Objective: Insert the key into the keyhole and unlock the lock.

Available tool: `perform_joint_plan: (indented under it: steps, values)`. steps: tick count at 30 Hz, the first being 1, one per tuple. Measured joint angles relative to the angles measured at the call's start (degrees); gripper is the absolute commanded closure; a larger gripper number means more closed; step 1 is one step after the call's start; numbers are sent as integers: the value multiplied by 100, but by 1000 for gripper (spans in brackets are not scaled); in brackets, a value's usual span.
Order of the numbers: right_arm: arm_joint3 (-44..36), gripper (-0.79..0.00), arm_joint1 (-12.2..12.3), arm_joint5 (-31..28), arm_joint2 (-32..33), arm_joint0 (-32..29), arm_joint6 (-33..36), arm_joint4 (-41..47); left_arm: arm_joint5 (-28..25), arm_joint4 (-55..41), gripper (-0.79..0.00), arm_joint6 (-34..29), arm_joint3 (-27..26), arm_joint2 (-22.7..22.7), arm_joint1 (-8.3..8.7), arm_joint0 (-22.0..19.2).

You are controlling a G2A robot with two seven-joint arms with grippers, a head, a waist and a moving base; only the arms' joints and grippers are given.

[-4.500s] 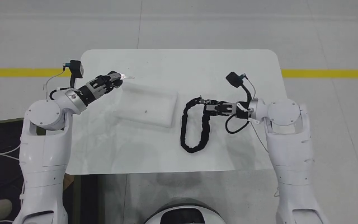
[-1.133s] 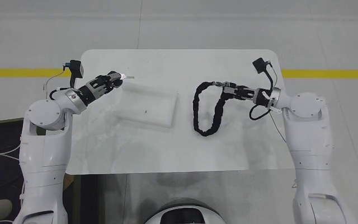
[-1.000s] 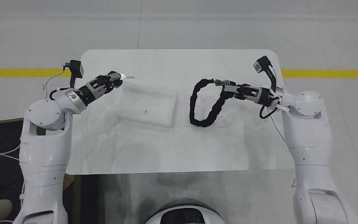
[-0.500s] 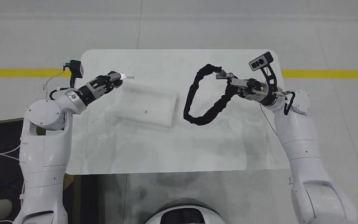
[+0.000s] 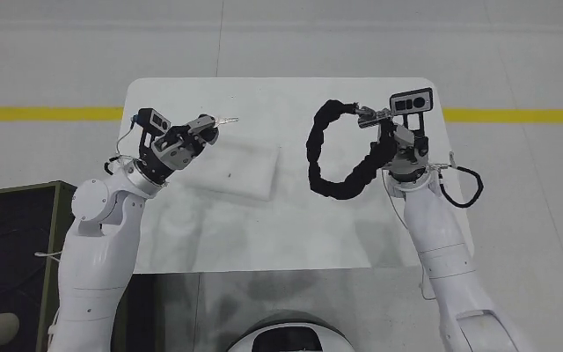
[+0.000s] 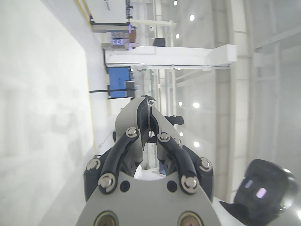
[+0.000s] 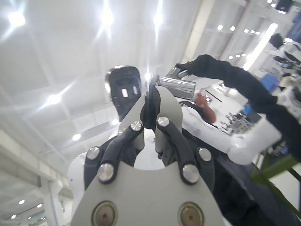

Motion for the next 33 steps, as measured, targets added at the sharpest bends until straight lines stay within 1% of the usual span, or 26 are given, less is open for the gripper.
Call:
perform_joint_plan:
  steps: [2, 6, 10, 13, 18, 20, 22, 24, 27, 30, 31, 33]
  values:
    - [68, 0, -97, -8, -142, 22, -7, 174, 93, -225, 0, 22, -61, 79, -22, -21]
    - [252, 0, -287, 92, -406, 34, 92, 542, 206, -275, 0, 93, -28, 208, -53, -10]
    - [384, 0, -436, 144, -624, 13, 142, 743, 229, 15, 0, 70, 68, 360, -70, -22]
    - [422, 0, -507, 99, -741, -20, 36, 593, 86, 237, 0, 28, 92, 486, -92, 1]
    - [272, 0, -630, 152, -952, -125, -115, 544, 16, -27, 0, 0, 110, 733, -168, -5]
    - [271, 0, -656, 110, -990, -132, -118, 309, -65, -25, 0, 10, 99, 841, -199, -24]
    - [364, 0, -644, -30, -897, -104, -163, -149, -214, -55, 0, 194, 112, 850, -232, -29]
    - [477, 0, -589, -97, -708, -36, -150, -665, -345, -180, 0, 437, 124, 759, -257, -20]
    - [684, 0, -384, -1, -175, 144, 2, -1985, -672, -180, 0, 790, 92, 485, -274, 88]
    - [721, 0, -96, 285, 395, 328, 282, -3761, -879, -138, 0, 1071, -31, 205, -280, 285]
    - [642, 0, 23, 325, 535, 388, 322, -4554, -888, -56, 0, 1063, -126, 135, -277, 364]
    - [404, 0, 208, 322, 613, 469, 322, -5778, -813, 42, 0, 915, -326, 106, -272, 507]
